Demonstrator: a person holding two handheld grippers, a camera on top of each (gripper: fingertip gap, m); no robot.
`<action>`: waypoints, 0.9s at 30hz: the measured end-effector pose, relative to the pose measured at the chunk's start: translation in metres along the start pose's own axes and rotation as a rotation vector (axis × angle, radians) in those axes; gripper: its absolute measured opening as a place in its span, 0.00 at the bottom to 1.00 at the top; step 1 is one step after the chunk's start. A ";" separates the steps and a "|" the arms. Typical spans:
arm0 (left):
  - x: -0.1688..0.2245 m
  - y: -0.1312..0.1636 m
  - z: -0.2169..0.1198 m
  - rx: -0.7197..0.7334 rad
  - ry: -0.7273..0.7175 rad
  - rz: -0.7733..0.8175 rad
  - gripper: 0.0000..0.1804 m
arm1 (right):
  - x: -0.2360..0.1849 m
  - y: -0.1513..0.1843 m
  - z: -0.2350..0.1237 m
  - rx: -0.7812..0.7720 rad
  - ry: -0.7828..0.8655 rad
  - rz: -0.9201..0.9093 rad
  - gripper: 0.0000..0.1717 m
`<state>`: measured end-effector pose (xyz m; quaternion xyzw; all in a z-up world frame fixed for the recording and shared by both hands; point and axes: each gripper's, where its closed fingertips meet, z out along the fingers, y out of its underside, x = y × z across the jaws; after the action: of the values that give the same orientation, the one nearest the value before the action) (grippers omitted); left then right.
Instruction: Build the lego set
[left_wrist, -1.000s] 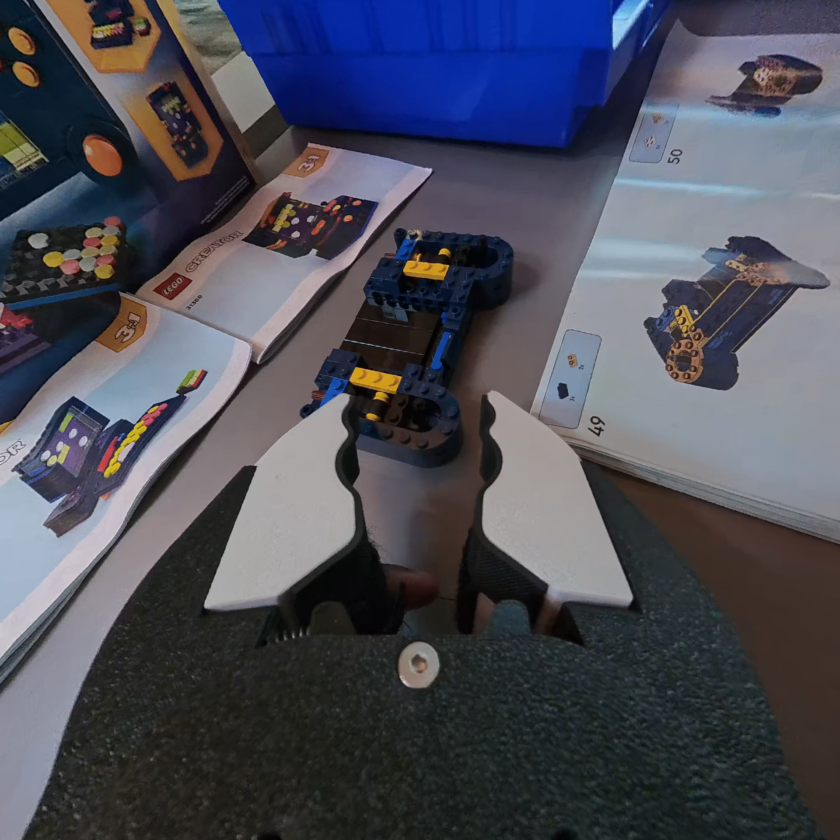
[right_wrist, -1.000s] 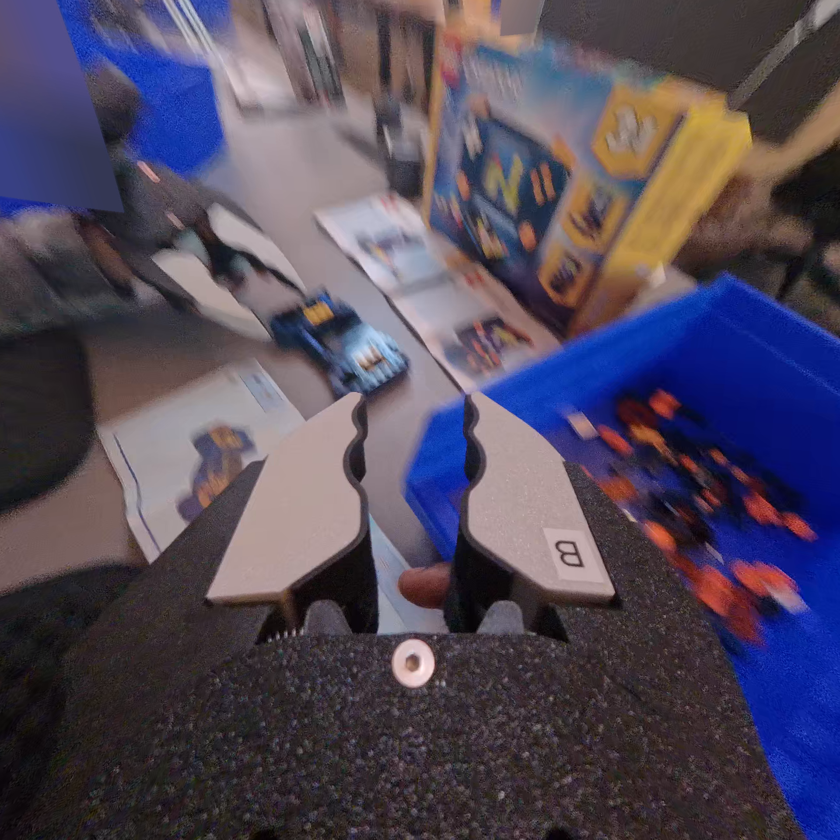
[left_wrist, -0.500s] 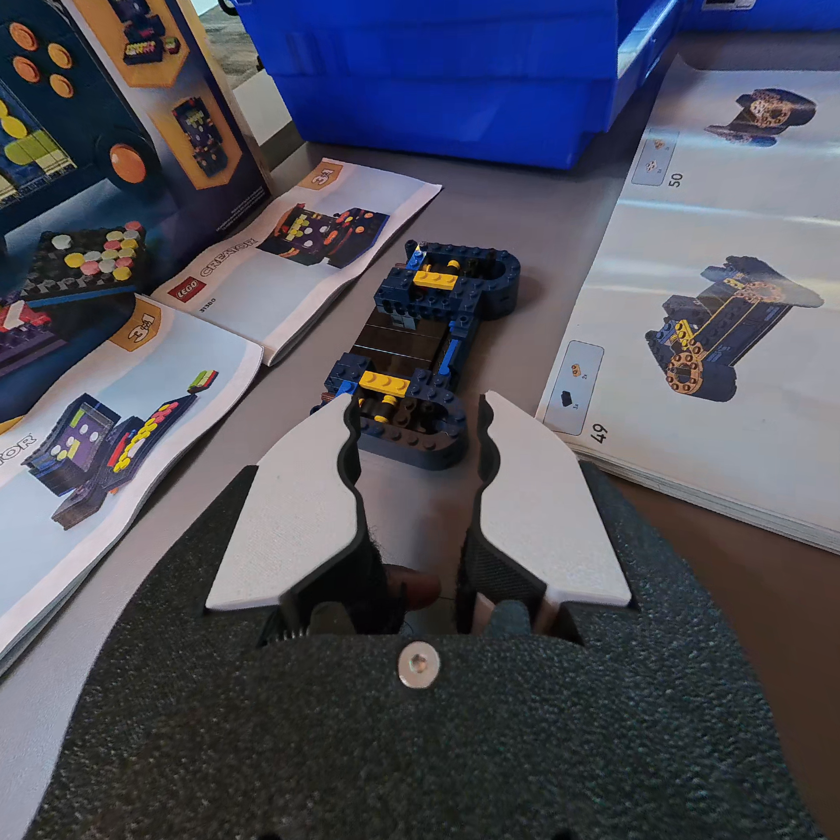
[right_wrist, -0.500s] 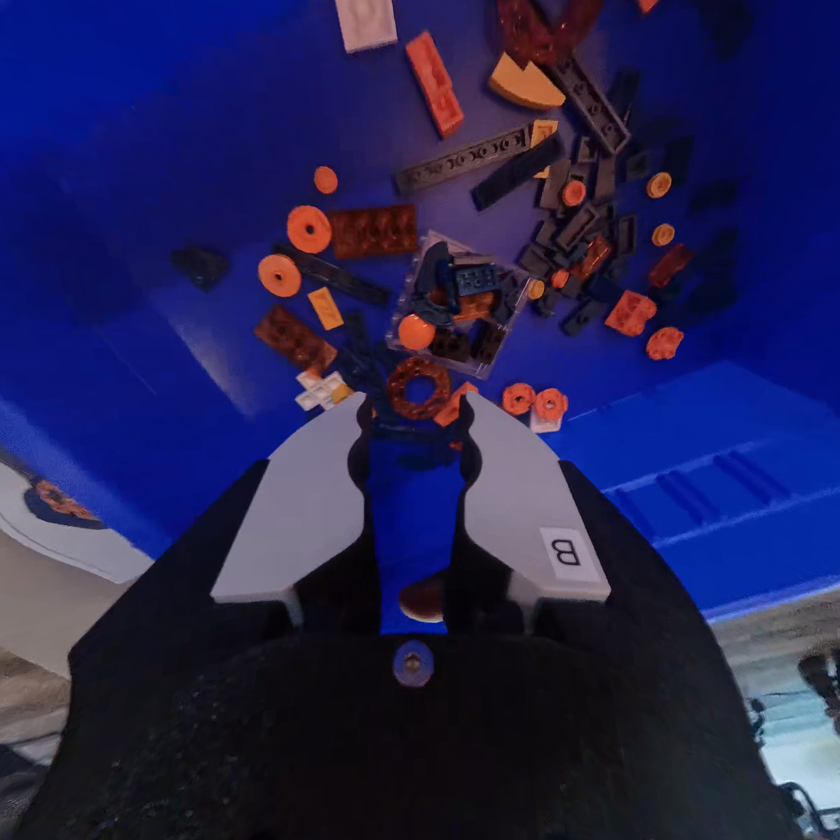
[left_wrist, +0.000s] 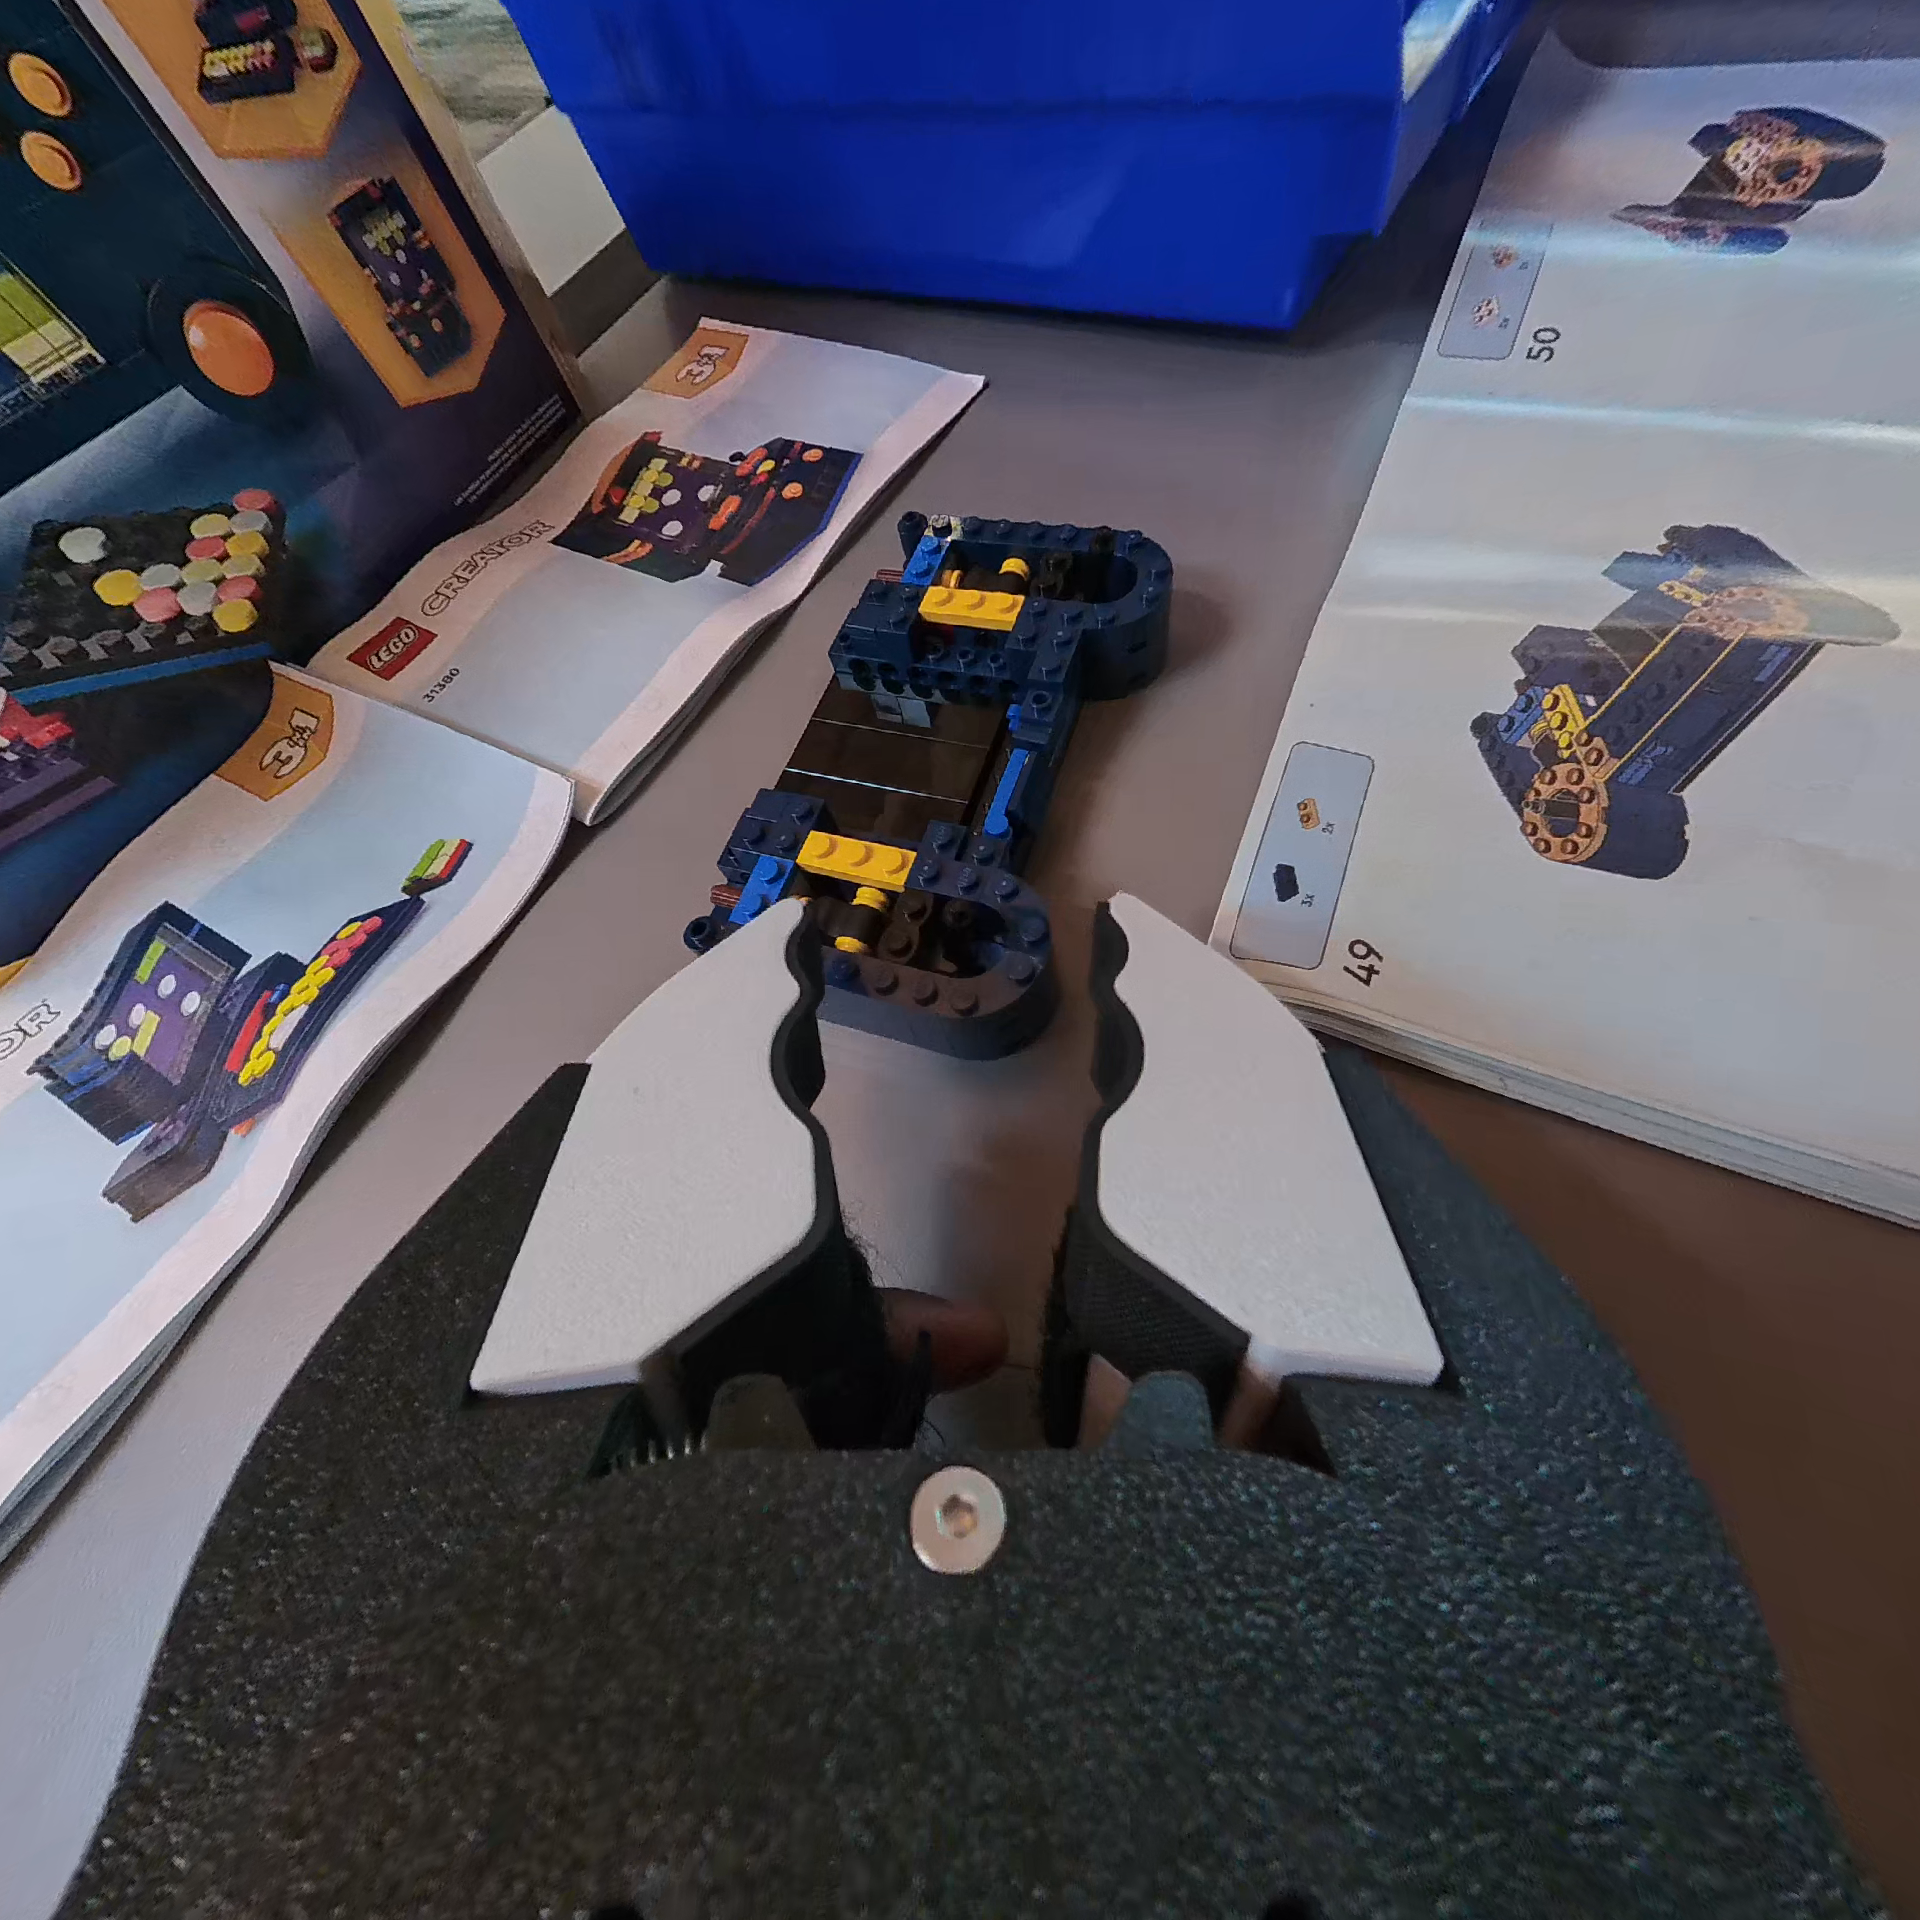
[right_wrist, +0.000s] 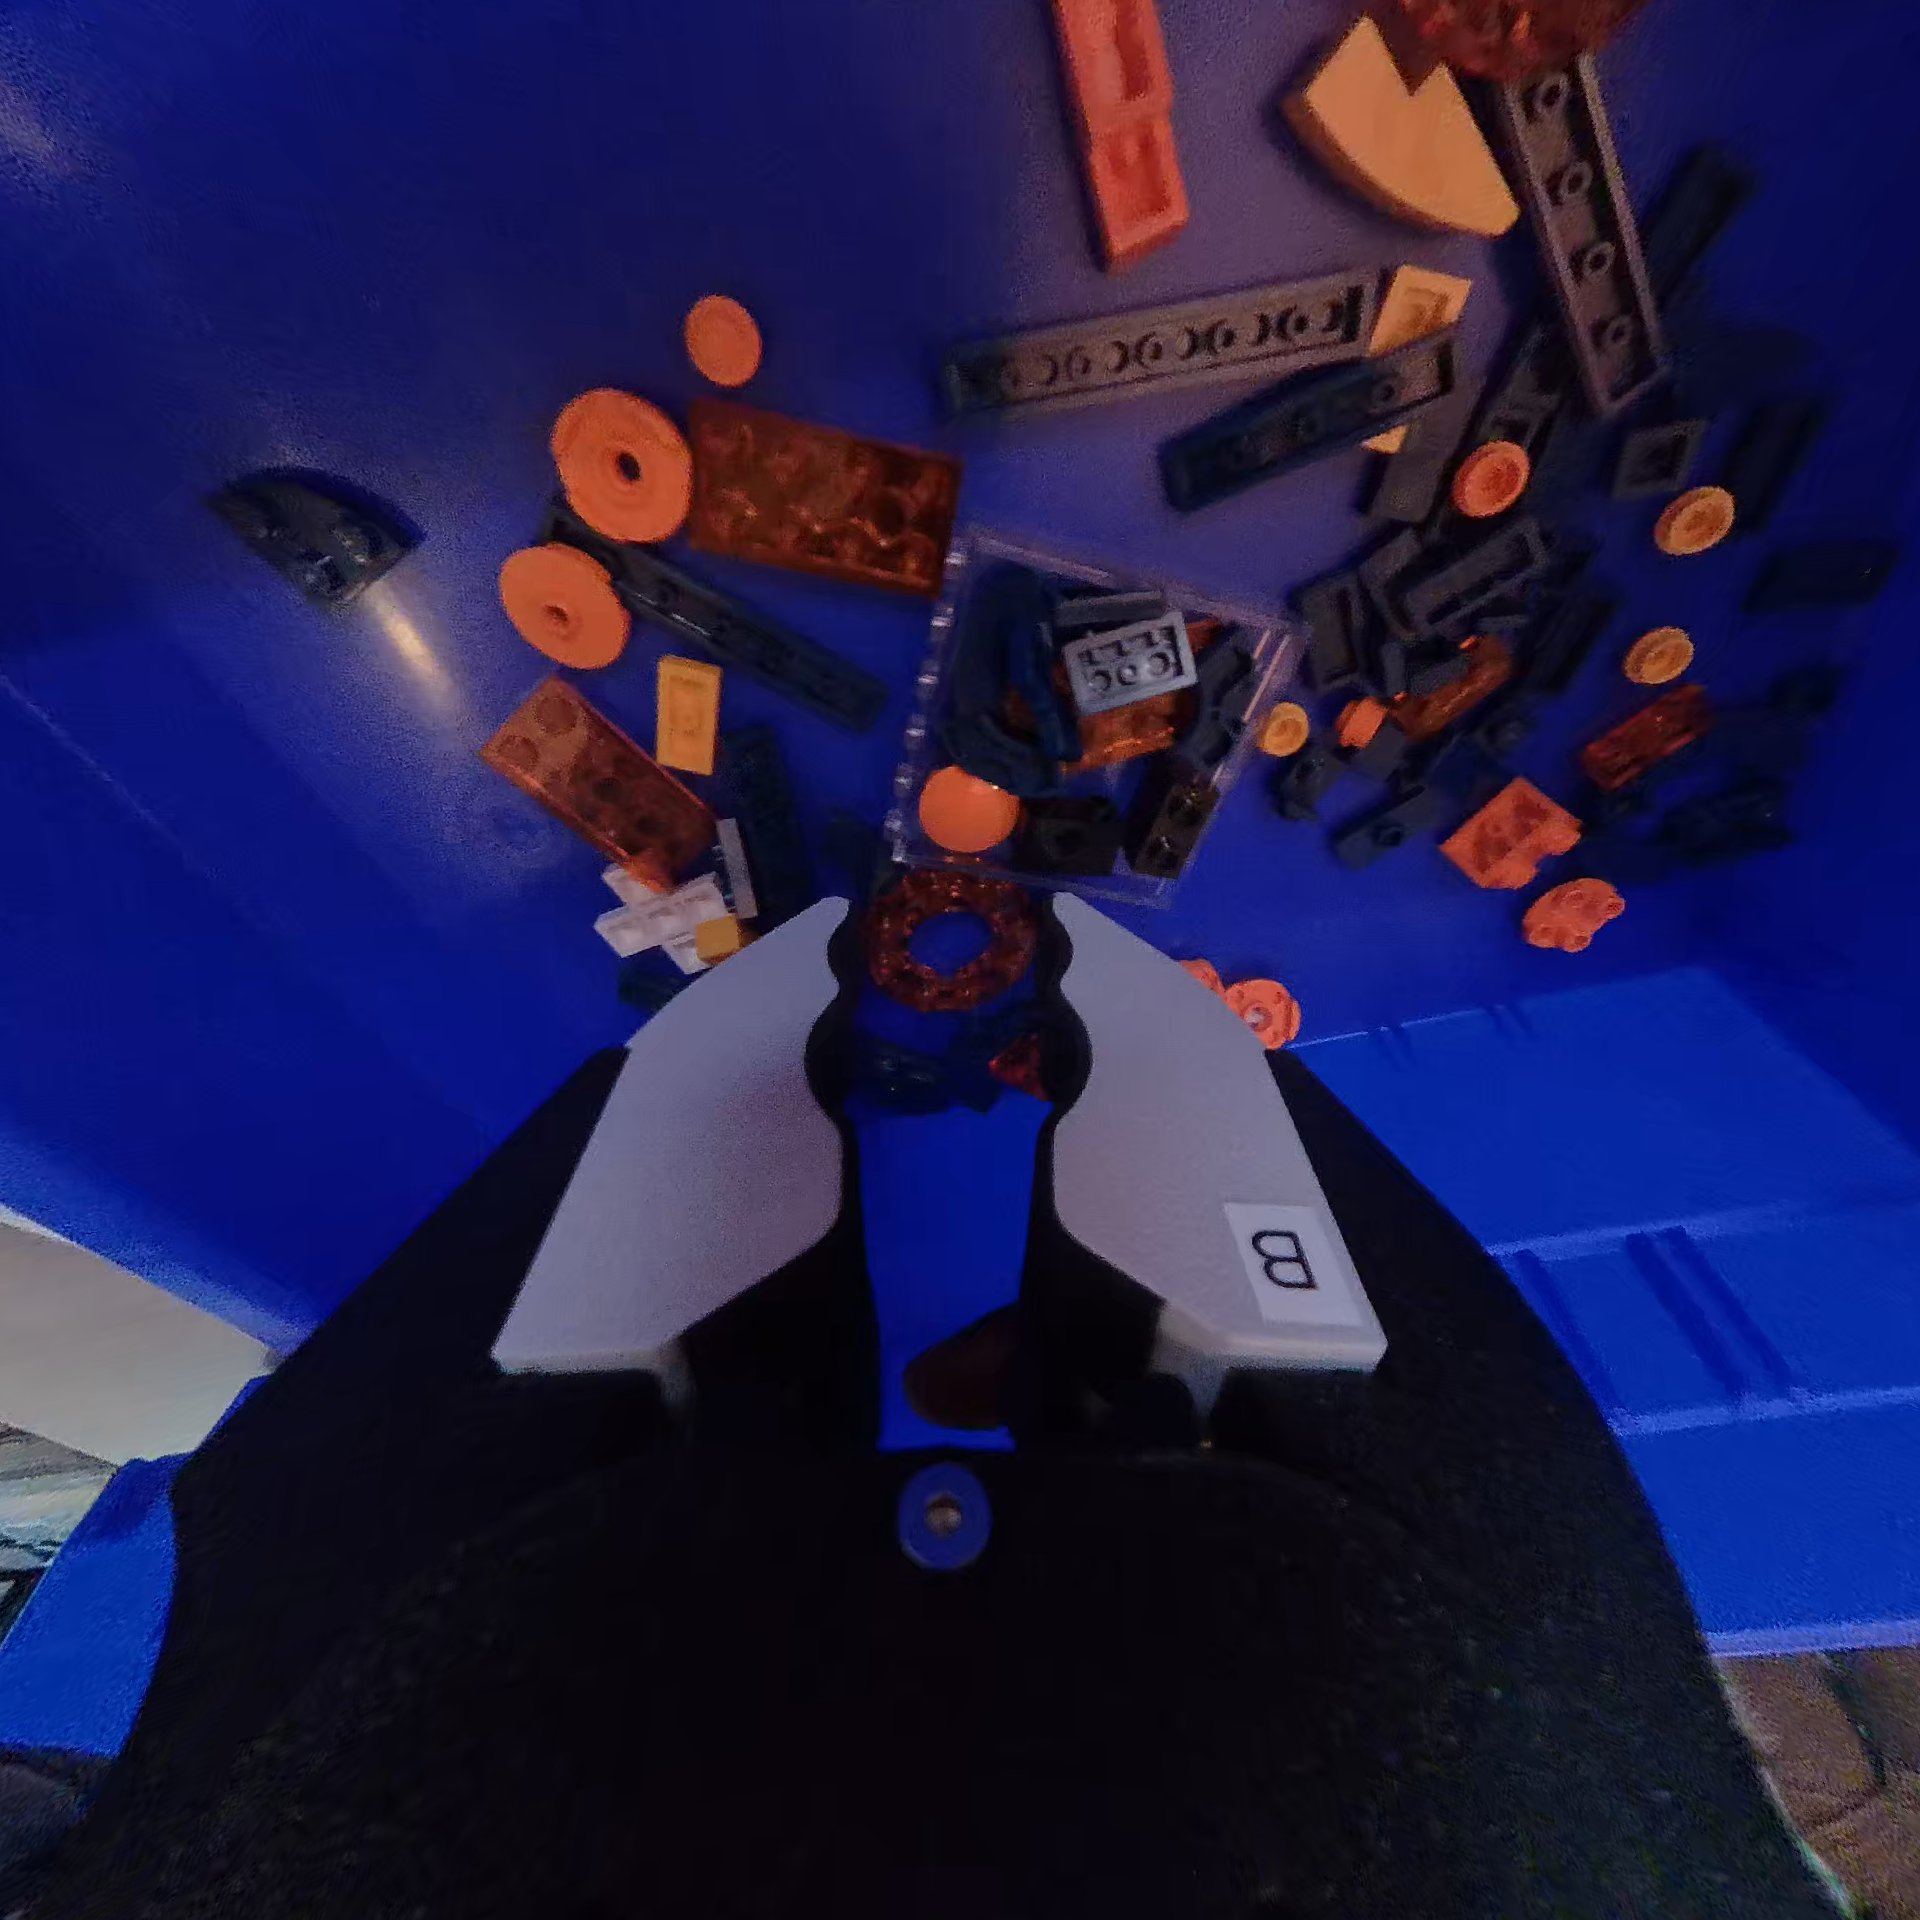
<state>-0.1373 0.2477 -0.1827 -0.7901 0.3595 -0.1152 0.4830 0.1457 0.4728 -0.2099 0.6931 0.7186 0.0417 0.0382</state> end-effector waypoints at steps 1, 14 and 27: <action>0.000 0.000 0.000 -0.001 0.000 -0.002 0.27 | -0.001 0.000 0.000 0.000 -0.002 -0.009 0.19; -0.023 -0.046 -0.029 0.357 -0.088 -0.173 0.27 | -0.084 -0.094 -0.158 0.824 0.499 -0.291 0.18; 0.067 -0.139 -0.068 0.820 0.673 -0.578 0.31 | -0.279 -0.172 -0.223 1.864 0.600 -0.528 0.18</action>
<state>-0.0611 0.1943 -0.0416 -0.5254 0.1895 -0.6147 0.5569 -0.0399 0.1861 -0.0088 0.2268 0.5753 -0.3731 -0.6917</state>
